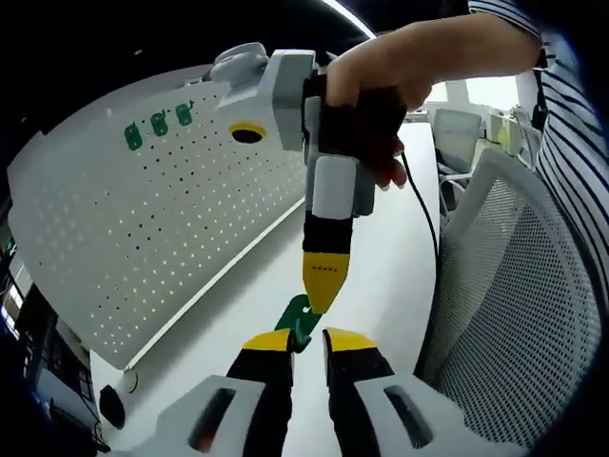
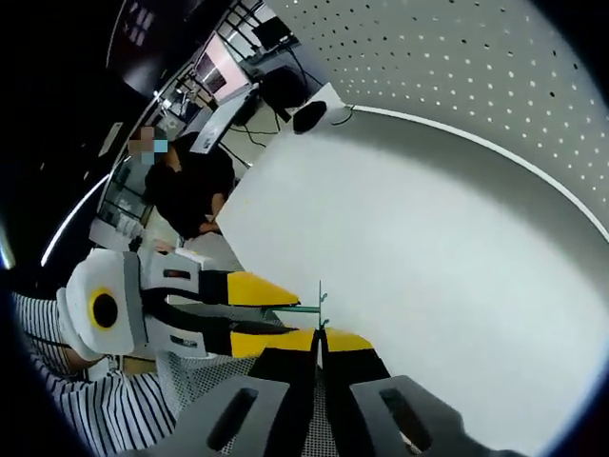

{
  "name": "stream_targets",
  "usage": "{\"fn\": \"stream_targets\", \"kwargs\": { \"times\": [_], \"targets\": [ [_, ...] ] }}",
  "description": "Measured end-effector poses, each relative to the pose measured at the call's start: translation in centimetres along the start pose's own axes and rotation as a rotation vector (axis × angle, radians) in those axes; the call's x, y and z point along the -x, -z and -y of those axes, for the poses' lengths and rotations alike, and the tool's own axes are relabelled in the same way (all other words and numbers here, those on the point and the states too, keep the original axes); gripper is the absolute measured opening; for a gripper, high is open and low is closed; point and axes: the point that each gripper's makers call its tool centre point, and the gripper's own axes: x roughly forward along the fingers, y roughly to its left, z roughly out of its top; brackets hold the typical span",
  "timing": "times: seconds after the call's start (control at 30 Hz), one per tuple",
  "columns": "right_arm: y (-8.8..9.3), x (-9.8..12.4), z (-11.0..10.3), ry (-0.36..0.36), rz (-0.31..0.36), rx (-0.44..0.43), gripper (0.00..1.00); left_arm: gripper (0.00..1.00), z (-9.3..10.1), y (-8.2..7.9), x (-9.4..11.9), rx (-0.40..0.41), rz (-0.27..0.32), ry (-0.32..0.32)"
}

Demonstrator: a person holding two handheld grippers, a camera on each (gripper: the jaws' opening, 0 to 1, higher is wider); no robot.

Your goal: Insert the hook assembly into the mounting plate slot until the hook locks in place.

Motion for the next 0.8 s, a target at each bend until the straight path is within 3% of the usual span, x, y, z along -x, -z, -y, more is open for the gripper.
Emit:
{"fn": "stream_targets", "kwargs": {
  "times": [0.33,0.57,0.8],
  "targets": [
    [0.39,-0.06,-0.09,-0.032,-0.026,-0.042,0.00,0.03,0.39,0.15,-0.05,-0.069,-0.020,0.027],
    [0.57,-0.22,-0.12,-0.035,-0.030,-0.013,0.00,0.02,0.58,0.25,-0.13,-0.087,-0.037,0.053],
    [0.20,-0.35,-0.14,-0.034,0.016,0.059,0.00,0.01,0.20,0.33,-0.23,-0.005,-0.036,0.068]
  ]
}}
